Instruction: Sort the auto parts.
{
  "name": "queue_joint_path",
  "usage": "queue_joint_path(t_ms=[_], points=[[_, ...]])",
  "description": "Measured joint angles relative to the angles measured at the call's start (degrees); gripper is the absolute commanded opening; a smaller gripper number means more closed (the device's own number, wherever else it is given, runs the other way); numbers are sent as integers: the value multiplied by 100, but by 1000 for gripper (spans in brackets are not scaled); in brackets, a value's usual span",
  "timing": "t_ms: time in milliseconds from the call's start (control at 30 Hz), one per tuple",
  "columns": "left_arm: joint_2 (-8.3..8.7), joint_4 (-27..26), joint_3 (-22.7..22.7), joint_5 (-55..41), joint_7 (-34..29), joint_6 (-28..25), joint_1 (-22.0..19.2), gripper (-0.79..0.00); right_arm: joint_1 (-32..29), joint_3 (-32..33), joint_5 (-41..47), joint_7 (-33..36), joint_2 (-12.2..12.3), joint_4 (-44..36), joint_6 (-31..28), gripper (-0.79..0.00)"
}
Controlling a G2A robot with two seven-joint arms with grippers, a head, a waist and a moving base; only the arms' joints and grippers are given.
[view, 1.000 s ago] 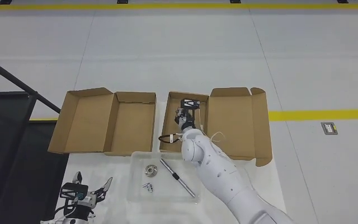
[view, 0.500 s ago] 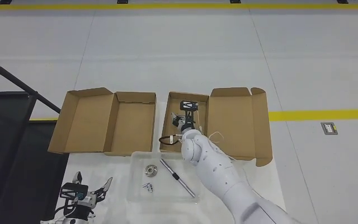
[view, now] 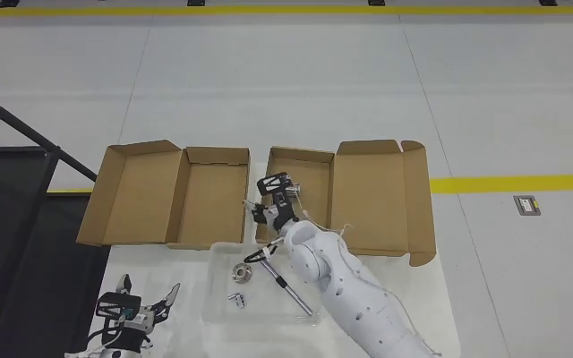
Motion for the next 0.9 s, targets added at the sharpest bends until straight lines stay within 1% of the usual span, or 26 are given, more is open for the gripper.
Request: queue_joint_path(t_ms=[67,100,133,167,200,233,267,300,333,367,433,467,500,567,800,833,900], points=[[0,0,0,0,0,0,0,0,-646,196,-561,906,186,-1178,-144,-265],[0,0,0,0,0,0,0,0,-895,252,-774,1273,248,-1614,-241,-271],[0,0,0,0,0,0,0,0,-1115,290,-960,1611,299,-2000,-337,-265],[0,0,0,0,0,0,0,0,-1358,306,-1187,2031,352,-2420,-467,-289],[0,0,0,0,0,0,0,0,-1497,294,-1360,2316,381,-2663,-550,-305],[0,0,0,0,0,0,0,0,-1604,264,-1505,2565,402,-2847,-614,-299],[0,0,0,0,0,0,0,0,-1691,202,-1647,2854,417,-2976,-695,-274],[0,0,0,0,0,0,0,0,-1709,152,-1755,3043,422,-2983,-736,-185],[0,0,0,0,0,0,0,0,-1697,105,-1854,3202,421,-2934,-736,-74],[0,0,0,0,0,0,0,0,-1644,48,-1962,3336,410,-2826,-673,0],[0,0,0,0,0,0,0,0,-1573,18,-2153,3238,378,-2722,-409,0],[0,0,0,0,0,0,0,0,-1580,36,-2162,3008,364,-2712,-226,0],[0,0,0,0,0,0,0,0,-1586,45,-2076,2872,361,-2715,-177,0],[0,0,0,0,0,0,0,0,-1592,48,-1927,2809,361,-2721,-210,0],[0,0,0,0,0,0,0,0,-1601,34,-1929,2815,364,-2706,-241,0],[0,0,0,0,0,0,0,0,-1622,-5,-1936,2763,367,-2658,-319,0],[0,0,0,0,0,0,0,0,-1581,-203,-2128,2792,369,-2429,-693,0]])
